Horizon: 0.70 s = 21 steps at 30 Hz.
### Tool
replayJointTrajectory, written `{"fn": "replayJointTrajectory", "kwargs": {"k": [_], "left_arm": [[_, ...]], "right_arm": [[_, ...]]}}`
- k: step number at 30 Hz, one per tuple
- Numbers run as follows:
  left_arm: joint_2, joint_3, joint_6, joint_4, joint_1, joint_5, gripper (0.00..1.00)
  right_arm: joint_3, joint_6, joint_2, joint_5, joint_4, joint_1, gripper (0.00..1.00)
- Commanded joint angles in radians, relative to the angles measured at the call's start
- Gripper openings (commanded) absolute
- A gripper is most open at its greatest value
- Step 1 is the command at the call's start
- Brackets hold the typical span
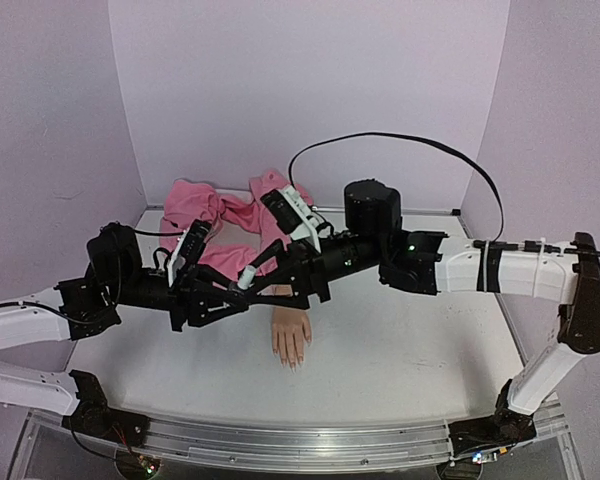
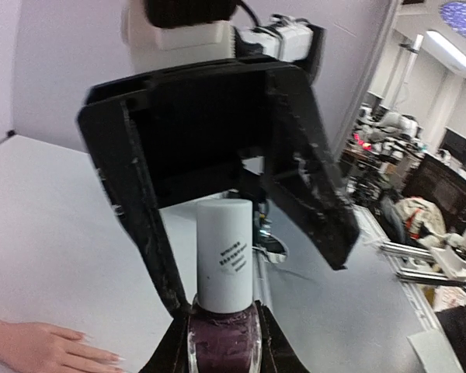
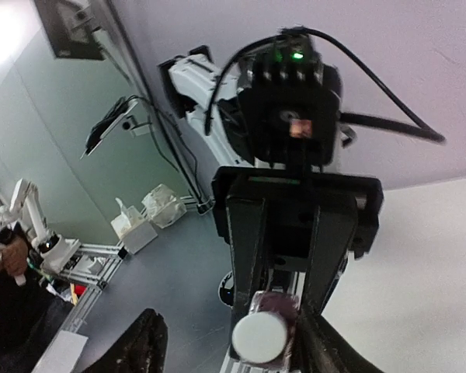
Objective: Paint the nails
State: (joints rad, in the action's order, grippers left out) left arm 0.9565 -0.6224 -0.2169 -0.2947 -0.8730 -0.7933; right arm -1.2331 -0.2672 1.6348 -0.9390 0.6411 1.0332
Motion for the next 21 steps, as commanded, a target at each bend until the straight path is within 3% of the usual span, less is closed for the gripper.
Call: {"fn": "replayJointTrajectory", "kwargs": {"k": [1,6,8,15,21], "left_arm": [[-0.041,0.001,0.124,-0.038,0.003,0.381,0.00],[-0.077,0.033,0.209,-0.009,-0.103,0.858,0.00],[-0.064,0.028,0.236,-0.009,-0.141,0.959,0.00],[0.024,-0.008,0.245,-0.009,-0.170,1.052,0.00],[0.057,-0.022,0.246,-0.009,-0.172,1.063,0.00]], "right_arm": [[-0.037,-0.082,-0.061,0.359,-0.126,0.003,0.70],[-0.064,-0.215,-0.050,0.589,-0.198,0.002,0.79],[-0.076,-0.274,-0.035,0.625,-0.192,0.004,0.79],[-0.121,-0.395,0.029,0.697,-0.132,0.009,0.77],[-0.192,-0.432,0.112,0.685,-0.124,0.011,0.67]]}}
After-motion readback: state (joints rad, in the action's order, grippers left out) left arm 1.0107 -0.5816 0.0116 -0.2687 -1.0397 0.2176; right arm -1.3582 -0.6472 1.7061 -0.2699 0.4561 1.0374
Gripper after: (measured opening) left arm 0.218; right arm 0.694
